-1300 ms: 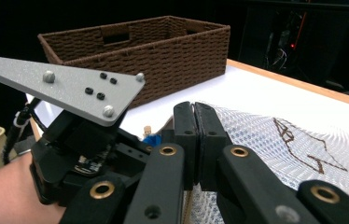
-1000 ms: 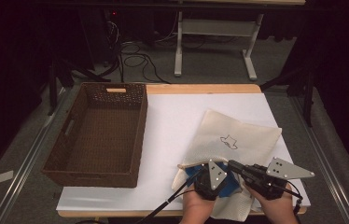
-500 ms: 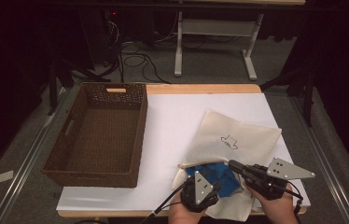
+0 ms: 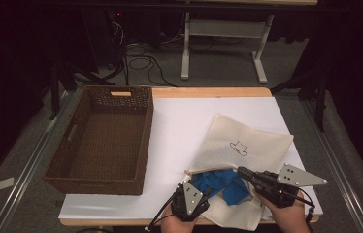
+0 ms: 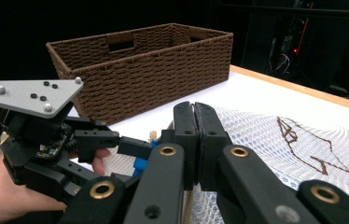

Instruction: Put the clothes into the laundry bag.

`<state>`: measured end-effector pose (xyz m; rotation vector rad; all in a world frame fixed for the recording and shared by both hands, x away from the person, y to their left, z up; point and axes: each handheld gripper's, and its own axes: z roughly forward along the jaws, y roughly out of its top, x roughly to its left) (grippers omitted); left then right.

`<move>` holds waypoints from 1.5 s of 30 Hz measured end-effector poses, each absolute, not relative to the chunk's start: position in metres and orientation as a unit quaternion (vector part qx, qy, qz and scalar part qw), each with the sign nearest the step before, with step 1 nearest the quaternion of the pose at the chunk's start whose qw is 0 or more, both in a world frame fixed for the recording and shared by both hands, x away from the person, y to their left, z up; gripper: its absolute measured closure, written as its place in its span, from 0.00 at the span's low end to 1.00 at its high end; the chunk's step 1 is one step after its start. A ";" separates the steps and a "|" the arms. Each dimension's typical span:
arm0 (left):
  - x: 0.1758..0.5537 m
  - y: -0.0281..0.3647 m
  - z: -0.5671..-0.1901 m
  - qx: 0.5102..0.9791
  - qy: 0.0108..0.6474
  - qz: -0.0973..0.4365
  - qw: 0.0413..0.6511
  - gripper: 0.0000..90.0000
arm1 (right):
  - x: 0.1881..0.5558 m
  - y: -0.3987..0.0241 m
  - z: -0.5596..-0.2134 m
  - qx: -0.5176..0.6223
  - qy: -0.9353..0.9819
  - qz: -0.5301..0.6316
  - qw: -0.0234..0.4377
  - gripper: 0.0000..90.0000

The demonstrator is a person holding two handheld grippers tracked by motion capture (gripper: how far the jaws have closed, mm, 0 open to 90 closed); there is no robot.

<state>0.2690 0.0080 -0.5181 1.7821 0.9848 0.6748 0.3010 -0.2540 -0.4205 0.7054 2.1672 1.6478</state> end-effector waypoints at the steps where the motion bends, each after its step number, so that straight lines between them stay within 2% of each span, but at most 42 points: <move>1: 0.270 0.009 -0.519 0.730 0.406 0.271 0.478 0.49 | 0.301 -0.253 -0.421 0.248 0.760 0.577 0.165 1.00; 4: 0.274 0.008 -0.524 0.746 0.415 0.241 0.462 0.52 | 0.301 -0.252 -0.421 0.248 0.761 0.577 0.163 1.00; 10: 0.284 0.001 -0.528 0.786 0.413 0.195 0.417 0.67 | 0.301 -0.251 -0.422 0.247 0.762 0.576 0.163 1.00; 14: 0.287 0.003 -0.527 0.787 0.416 0.192 0.414 0.89 | 0.301 -0.252 -0.421 0.247 0.762 0.576 0.164 1.00; 17: 0.285 0.003 -0.525 0.784 0.414 0.197 0.419 0.93 | 0.301 -0.252 -0.422 0.249 0.761 0.576 0.163 1.00; 26: 0.289 -0.018 -0.505 0.775 0.384 0.197 0.461 0.94 | 0.302 -0.252 -0.422 0.249 0.762 0.575 0.164 1.00; 40: 0.322 -0.083 -0.510 0.779 0.359 0.174 0.483 0.92 | 0.303 -0.256 -0.422 0.251 0.758 0.579 0.165 1.00; 42: 0.321 -0.082 -0.510 0.779 0.357 0.173 0.485 0.89 | 0.303 -0.257 -0.422 0.254 0.756 0.580 0.164 1.00; 45: 0.317 -0.076 -0.509 0.779 0.351 0.169 0.491 0.74 | 0.303 -0.259 -0.423 0.255 0.756 0.580 0.163 1.00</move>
